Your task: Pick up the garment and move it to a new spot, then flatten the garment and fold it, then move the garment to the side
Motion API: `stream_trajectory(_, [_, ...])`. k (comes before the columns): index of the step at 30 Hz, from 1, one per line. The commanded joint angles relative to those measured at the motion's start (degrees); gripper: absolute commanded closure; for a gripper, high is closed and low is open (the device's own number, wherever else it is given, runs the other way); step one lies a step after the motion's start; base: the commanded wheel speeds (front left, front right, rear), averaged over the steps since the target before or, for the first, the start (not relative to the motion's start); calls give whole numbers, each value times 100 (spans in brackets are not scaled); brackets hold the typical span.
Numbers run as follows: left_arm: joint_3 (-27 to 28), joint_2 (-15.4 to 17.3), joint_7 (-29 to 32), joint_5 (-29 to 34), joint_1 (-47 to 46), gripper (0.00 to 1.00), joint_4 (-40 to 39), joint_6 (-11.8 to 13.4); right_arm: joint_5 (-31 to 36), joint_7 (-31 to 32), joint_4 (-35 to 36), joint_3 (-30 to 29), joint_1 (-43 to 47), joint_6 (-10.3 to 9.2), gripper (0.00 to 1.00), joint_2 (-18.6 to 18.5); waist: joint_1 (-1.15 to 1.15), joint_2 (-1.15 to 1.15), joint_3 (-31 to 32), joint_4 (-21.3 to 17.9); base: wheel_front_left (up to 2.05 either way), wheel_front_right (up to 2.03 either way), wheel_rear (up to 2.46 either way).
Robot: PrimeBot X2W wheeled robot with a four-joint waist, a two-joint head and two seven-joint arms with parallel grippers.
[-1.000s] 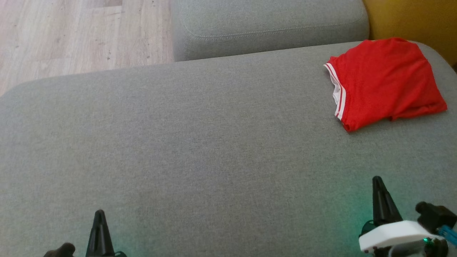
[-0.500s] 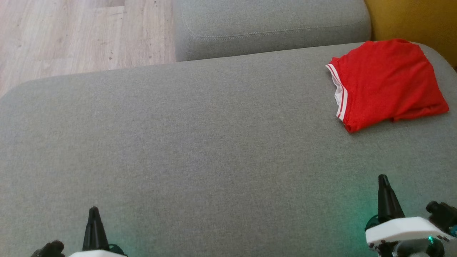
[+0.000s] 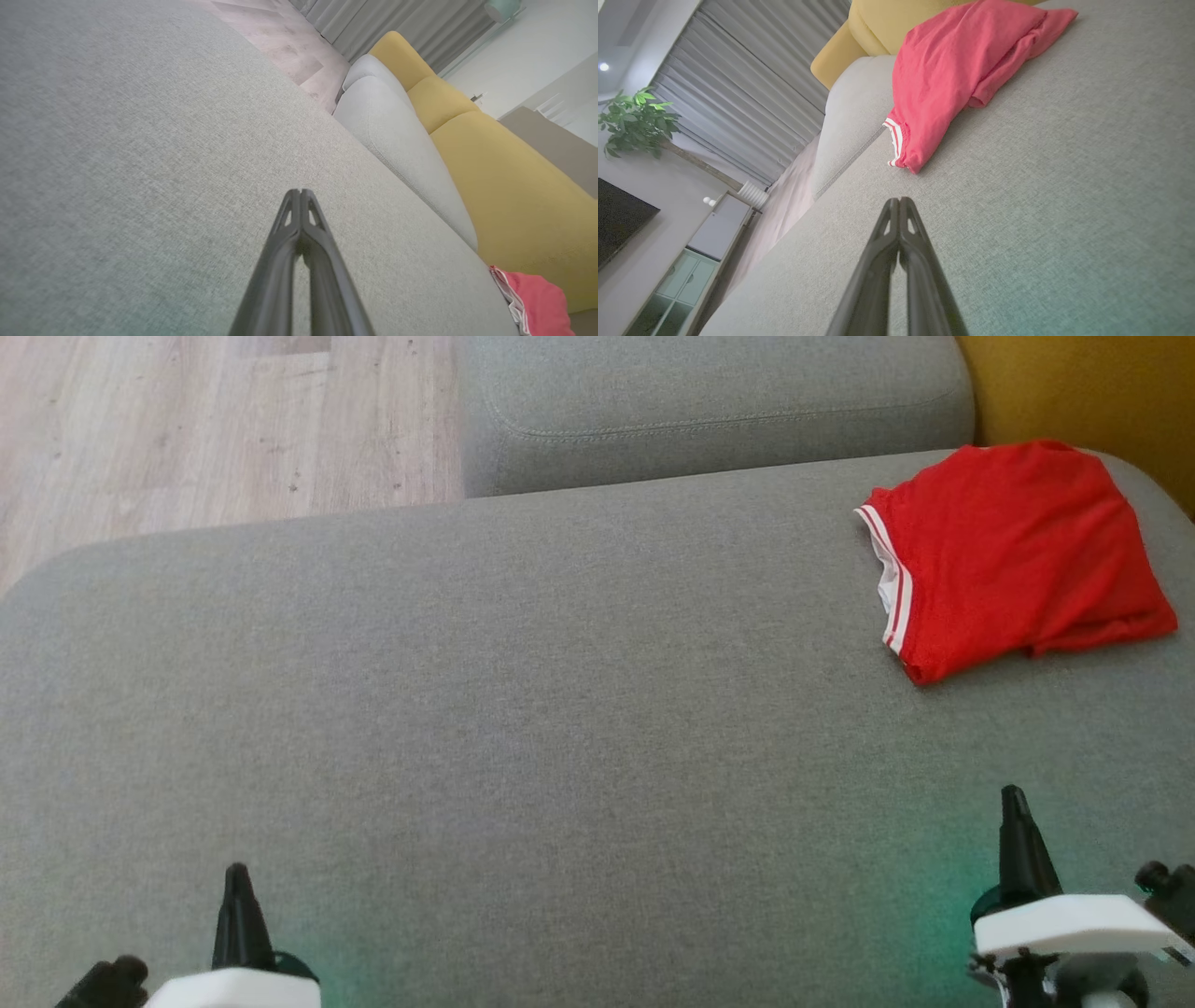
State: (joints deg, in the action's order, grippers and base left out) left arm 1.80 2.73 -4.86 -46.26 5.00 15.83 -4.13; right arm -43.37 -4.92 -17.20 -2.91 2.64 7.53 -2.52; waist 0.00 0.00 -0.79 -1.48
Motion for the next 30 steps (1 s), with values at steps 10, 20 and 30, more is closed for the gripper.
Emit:
stream_trajectory(10, [178,12,192,-763,-407,100,-178,-86,-840,171,227,-22,-412,-2,100,-83,0,0,9,23,0,0,0])
stream_trajectory(20, [230,12,357,-1434,-532,100,-178,-130,-1562,328,244,-65,-493,-3,100,-87,0,0,18,45,0,0,0])
stream_trajectory(30, [282,13,522,-2102,-656,100,-177,-173,-2280,485,260,-109,-574,-3,100,-90,0,0,28,67,0,0,0])
